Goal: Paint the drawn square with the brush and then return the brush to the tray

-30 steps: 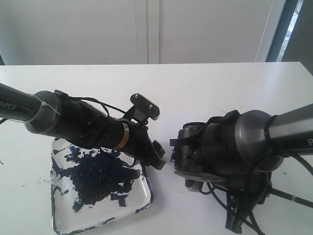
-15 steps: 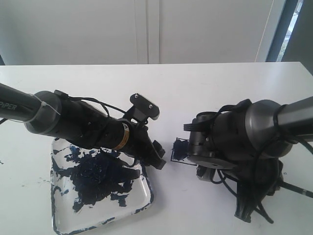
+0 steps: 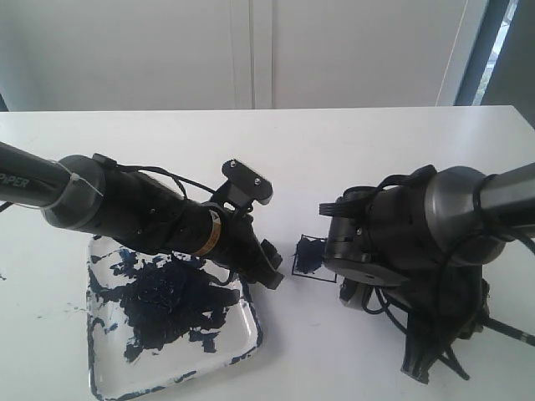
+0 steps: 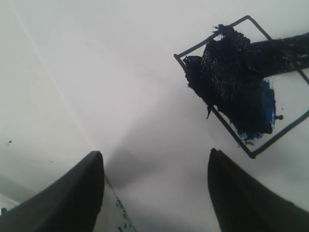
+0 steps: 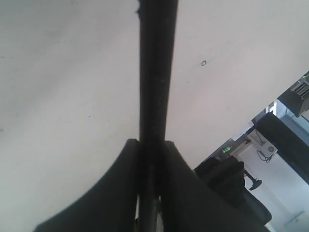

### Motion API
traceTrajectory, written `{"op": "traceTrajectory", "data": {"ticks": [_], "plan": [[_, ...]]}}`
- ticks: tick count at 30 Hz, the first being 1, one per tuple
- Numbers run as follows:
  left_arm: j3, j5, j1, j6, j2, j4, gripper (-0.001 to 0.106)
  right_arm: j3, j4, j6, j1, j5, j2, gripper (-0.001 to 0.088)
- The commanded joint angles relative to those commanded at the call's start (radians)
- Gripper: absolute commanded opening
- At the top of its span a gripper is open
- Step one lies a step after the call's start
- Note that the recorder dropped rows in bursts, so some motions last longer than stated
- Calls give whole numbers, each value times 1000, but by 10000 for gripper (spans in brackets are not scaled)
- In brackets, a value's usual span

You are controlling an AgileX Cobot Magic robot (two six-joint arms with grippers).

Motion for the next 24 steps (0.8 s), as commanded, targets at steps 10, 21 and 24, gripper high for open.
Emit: {"op": "traceTrajectory", "data": {"ticks": [10,21,24], "plan": [[0,0,0,0,0,0,659,2,5,-29,43,0,0,0],[0,0,0,0,0,0,659,2,-35,-14,-23,0,2,0],[0,0,0,0,0,0,659,2,-73,21,-50,0,2,0]]}}
